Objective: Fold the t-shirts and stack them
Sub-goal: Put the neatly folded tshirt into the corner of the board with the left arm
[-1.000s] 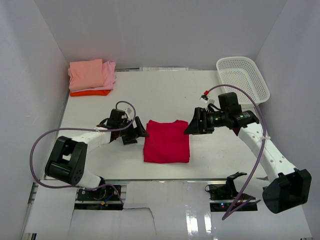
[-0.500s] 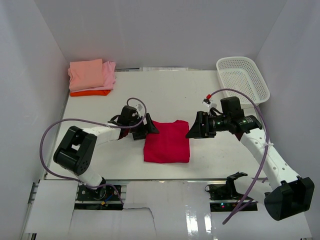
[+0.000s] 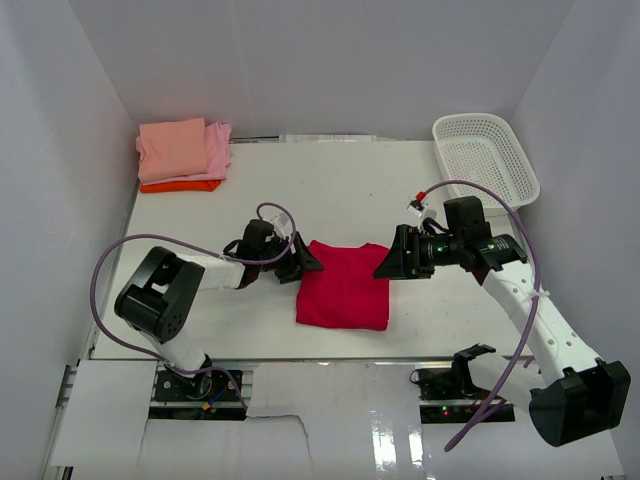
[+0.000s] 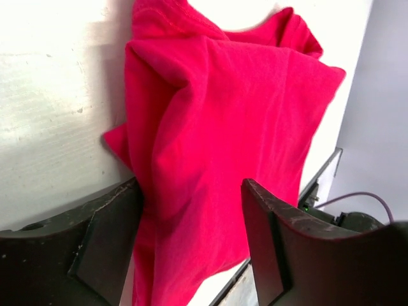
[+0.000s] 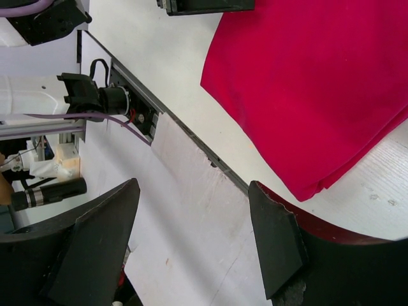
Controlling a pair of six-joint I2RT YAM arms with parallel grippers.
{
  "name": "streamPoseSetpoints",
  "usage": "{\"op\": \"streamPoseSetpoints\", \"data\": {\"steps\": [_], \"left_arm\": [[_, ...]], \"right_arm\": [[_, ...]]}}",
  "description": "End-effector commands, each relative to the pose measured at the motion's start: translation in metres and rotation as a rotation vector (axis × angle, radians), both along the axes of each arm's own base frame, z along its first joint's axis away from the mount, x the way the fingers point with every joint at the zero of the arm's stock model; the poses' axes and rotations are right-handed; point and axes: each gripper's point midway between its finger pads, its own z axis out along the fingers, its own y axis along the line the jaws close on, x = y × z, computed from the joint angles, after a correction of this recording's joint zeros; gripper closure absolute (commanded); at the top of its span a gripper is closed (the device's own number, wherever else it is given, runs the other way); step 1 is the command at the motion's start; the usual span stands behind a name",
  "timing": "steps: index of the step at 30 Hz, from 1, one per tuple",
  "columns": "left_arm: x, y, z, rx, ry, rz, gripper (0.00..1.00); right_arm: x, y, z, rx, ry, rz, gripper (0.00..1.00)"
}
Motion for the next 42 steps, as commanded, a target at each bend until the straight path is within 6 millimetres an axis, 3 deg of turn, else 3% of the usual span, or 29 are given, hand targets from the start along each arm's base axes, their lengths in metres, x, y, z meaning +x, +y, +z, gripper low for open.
{"op": "streamPoseSetpoints", "data": {"steps": [1, 5, 7, 9, 12, 20, 24, 26, 28, 30, 31, 37, 42], "left_arm": [[-0.059, 0.041, -0.062, 0.136, 0.244, 0.033, 0.24], [-0.075, 0.041, -0.072, 0.088, 0.315, 0.015, 0.33], [-0.074, 0.038, -0.073, 0.078, 0.318, 0.001, 0.42], [-0.077, 0.039, -0.079, 0.086, 0.340, 0.004, 0.44], [-0.080, 0.039, -0.086, 0.088, 0.372, -0.004, 0.60], [-0.075, 0.035, -0.096, 0.097, 0.386, -0.026, 0.71], [-0.067, 0.031, -0.100, 0.097, 0.376, -0.040, 1.00], [-0.064, 0.029, -0.101, 0.097, 0.374, -0.049, 1.00], [-0.056, 0.030, -0.099, 0.138, 0.368, -0.058, 1.00], [-0.025, 0.031, -0.089, 0.198, 0.277, -0.044, 1.00], [-0.025, 0.038, -0.088, 0.254, 0.278, -0.061, 1.00], [0.055, 0.060, -0.051, 0.360, 0.125, 0.010, 1.00], [0.106, 0.090, -0.039, 0.424, 0.057, 0.069, 1.00]], "right_arm": [[-0.003, -0.001, 0.001, 0.010, -0.001, -0.001, 0.24], [-0.004, -0.002, -0.001, 0.010, 0.004, -0.002, 0.24], [-0.004, -0.002, -0.001, 0.008, 0.005, -0.003, 0.24], [-0.004, -0.002, -0.001, 0.010, 0.007, -0.001, 0.24], [-0.003, -0.002, 0.000, 0.010, 0.000, -0.004, 0.24], [-0.002, -0.002, 0.001, 0.012, 0.004, -0.008, 0.24], [-0.003, -0.002, 0.002, 0.013, 0.003, -0.007, 0.24], [-0.002, -0.003, 0.002, 0.012, 0.002, -0.009, 0.24], [-0.002, -0.003, 0.003, 0.010, 0.001, -0.009, 0.24], [-0.001, -0.003, 0.003, 0.009, -0.005, -0.009, 0.24], [-0.001, -0.003, 0.004, 0.010, -0.006, -0.008, 0.24], [0.000, -0.002, 0.003, 0.014, -0.003, 0.003, 0.24], [-0.001, -0.002, 0.003, 0.021, -0.004, 0.014, 0.24]]}}
